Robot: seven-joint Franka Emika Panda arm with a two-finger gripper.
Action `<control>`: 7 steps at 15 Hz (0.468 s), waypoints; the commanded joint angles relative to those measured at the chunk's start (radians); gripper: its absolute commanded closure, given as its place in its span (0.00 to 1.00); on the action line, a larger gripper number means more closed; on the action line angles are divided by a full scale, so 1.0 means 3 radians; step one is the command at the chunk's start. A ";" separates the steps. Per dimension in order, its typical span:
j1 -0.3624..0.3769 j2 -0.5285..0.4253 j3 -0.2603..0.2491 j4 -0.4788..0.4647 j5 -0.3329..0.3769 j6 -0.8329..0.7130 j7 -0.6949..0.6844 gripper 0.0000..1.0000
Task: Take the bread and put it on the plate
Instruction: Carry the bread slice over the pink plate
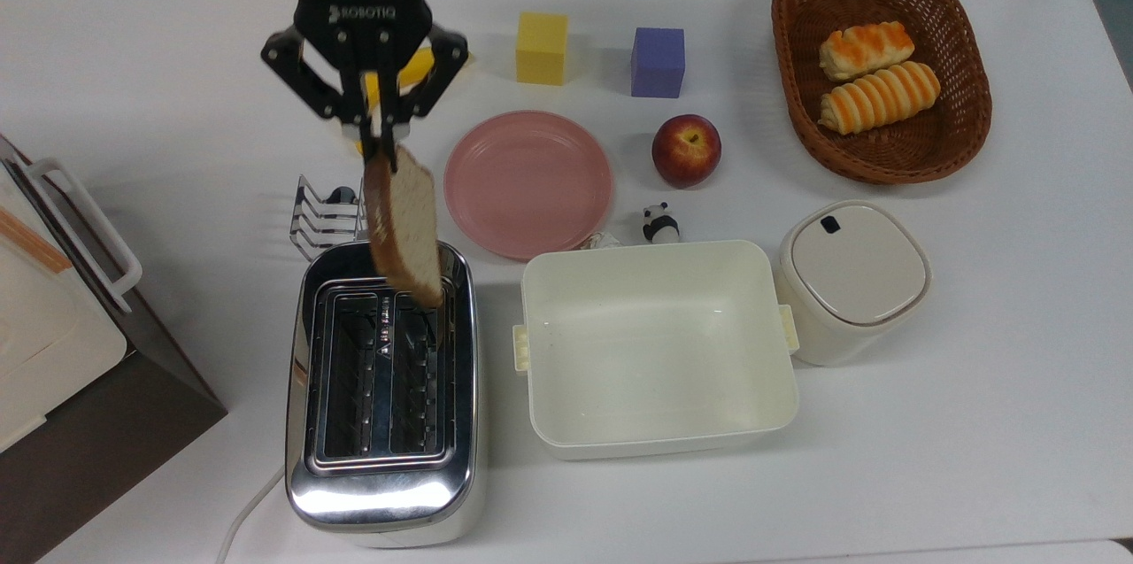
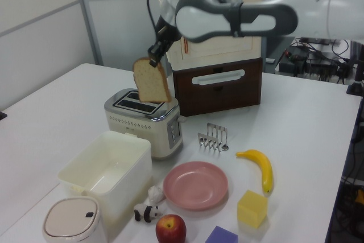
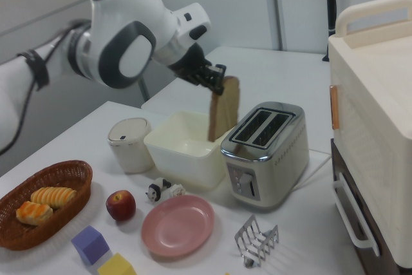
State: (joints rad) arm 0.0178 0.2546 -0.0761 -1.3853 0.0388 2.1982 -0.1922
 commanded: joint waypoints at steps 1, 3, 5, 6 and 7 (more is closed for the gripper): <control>0.0007 -0.0240 -0.0023 -0.0138 0.0152 -0.0602 -0.0448 1.00; 0.0012 -0.0266 -0.0017 -0.0143 0.0152 -0.0904 -0.0565 1.00; 0.0017 -0.0266 -0.0007 -0.0143 0.0142 -0.1221 -0.0678 1.00; 0.0017 -0.0266 -0.0007 -0.0148 0.0127 -0.1328 -0.0714 1.00; 0.0028 -0.0266 -0.0007 -0.0153 0.0121 -0.1411 -0.0719 1.00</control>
State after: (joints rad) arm 0.0177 0.2034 -0.0764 -1.3941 0.0650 1.8523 -0.3585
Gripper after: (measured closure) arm 0.907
